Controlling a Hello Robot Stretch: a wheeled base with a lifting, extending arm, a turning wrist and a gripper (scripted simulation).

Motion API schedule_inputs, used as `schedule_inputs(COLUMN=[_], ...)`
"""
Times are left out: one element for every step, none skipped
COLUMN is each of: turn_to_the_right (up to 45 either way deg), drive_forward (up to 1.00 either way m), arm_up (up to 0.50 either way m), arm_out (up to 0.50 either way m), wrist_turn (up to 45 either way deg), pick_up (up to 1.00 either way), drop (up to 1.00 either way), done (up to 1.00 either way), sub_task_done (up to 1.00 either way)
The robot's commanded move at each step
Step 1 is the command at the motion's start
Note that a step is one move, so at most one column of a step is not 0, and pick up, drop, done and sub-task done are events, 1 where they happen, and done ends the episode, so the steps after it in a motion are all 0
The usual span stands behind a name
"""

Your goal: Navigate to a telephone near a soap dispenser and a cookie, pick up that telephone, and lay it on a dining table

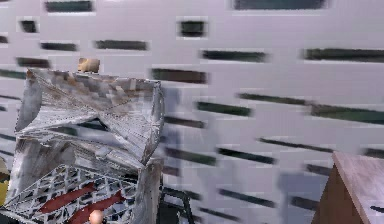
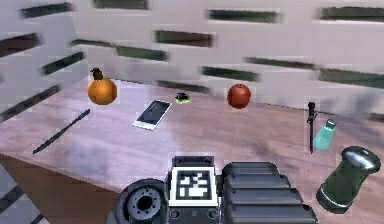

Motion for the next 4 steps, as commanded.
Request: schedule_inputs(turn_to_the_right=[0.0,0.0,0.0,0.0], drive_forward=[0.00,0.00,0.00,0.00], arm_up=[0.00,0.00,0.00,0.00], arm_out=[0.30,0.00,0.00,0.00], wrist_turn=[0.0,45.0,45.0,45.0], pick_up=[0.00,0.00,0.00,0.00], drop=[0.00,0.00,0.00,0.00], done=[0.00,0.00,0.00,0.00], sub_task_done=[0.00,0.00,0.00,0.00])
